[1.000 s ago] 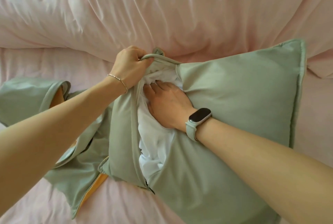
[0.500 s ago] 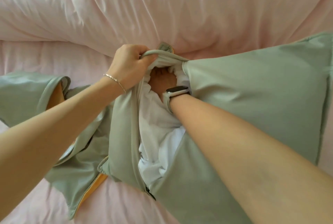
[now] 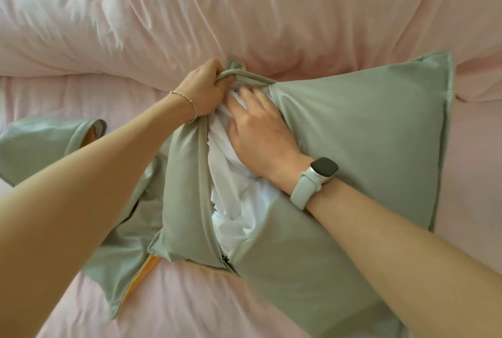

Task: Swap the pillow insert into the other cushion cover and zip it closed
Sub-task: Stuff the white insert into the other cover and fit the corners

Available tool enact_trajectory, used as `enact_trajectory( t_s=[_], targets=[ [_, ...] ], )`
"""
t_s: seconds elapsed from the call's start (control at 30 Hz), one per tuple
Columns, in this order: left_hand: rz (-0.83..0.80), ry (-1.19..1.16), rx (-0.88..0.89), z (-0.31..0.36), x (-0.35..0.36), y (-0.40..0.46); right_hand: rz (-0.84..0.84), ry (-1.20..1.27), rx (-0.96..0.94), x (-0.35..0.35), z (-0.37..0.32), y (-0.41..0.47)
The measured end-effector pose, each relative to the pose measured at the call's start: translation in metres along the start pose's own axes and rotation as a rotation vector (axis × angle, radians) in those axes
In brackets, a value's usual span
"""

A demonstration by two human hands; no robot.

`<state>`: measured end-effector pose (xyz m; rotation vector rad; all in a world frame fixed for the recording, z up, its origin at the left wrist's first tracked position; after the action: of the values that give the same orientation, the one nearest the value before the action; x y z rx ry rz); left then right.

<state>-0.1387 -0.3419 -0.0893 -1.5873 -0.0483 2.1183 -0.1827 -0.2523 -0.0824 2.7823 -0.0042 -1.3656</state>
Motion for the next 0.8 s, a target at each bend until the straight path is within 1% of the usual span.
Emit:
enact_trajectory(
  t_s=[0.07,0.13,0.2,0.27,0.37,0.43,0.57,0.67,0.8],
  targets=[
    [-0.020,-0.032,0.002,0.000,0.000,0.001,0.132,0.021,-0.069,-0.011,0.000,-0.007],
    [-0.022,-0.013,0.029,0.004,-0.002,0.000,0.088,-0.021,-0.135,-0.006,-0.003,-0.010],
    [0.022,-0.007,0.038,0.006,-0.006,-0.002,0.039,-0.075,-0.192,0.006,-0.007,-0.012],
    [0.074,-0.049,0.006,0.001,-0.010,-0.004,-0.046,-0.128,-0.216,0.021,-0.010,-0.010],
    [0.118,-0.133,-0.053,-0.010,-0.009,-0.005,-0.234,-0.214,-0.172,0.054,-0.002,-0.004],
    [0.129,-0.178,-0.070,-0.013,-0.006,-0.003,-0.300,-0.223,-0.105,0.068,0.010,0.008],
    [0.149,-0.219,-0.102,-0.018,0.003,0.003,-0.333,-0.229,0.012,0.086,0.032,0.035],
    [0.168,-0.217,-0.102,-0.021,0.009,0.007,-0.348,-0.240,0.053,0.102,0.042,0.048],
    [0.162,-0.146,-0.070,-0.020,0.007,0.006,-0.337,-0.243,0.112,0.111,0.043,0.060]
  ],
)
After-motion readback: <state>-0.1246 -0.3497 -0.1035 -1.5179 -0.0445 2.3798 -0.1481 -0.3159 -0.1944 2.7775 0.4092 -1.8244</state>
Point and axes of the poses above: each hand's wrist, its own y-axis towards the middle knuckle, its own x-axis out of the palm, z = x × y, the point moved 10 cm from there along y, towards the middle knuckle, and after that the axes turned 6 degrees about y, right-handed, at the moved point
